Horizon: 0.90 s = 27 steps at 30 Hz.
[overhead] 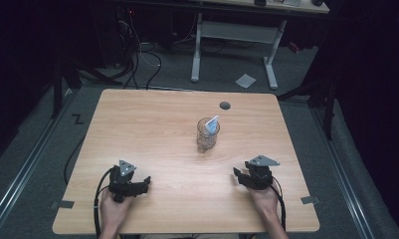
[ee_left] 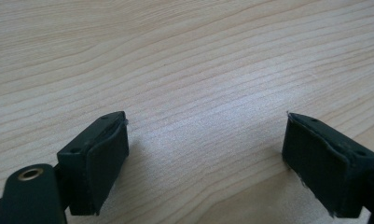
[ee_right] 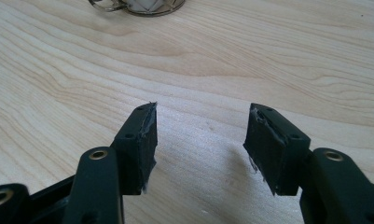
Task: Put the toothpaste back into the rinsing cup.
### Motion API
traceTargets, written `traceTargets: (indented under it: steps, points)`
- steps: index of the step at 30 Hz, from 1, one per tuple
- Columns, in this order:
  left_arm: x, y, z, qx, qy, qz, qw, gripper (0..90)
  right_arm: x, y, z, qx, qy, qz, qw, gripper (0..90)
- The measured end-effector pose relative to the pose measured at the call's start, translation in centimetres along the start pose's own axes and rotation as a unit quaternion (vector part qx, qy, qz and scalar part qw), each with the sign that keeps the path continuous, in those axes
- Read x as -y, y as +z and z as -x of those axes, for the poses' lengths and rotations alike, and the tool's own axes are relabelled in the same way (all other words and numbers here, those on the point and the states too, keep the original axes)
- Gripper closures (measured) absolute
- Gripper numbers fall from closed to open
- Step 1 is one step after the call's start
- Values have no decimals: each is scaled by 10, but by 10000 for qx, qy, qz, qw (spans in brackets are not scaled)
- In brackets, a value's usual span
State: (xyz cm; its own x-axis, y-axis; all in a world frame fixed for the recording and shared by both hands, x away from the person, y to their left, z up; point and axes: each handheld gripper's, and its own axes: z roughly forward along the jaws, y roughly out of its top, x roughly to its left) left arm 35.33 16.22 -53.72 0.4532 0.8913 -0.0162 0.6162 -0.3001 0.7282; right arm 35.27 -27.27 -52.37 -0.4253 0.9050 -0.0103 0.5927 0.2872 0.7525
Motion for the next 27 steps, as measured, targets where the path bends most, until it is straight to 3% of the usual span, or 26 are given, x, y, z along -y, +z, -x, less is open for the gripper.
traceTargets:
  steps: [14,27]
  points:
    - [0,0,0,0,1,-1,10000,148,1,8,1,168,-12,-176,9997,417]
    - [0,0,0,-1,0,0,10000,148,1,10,4,142,69,-181,9997,392]
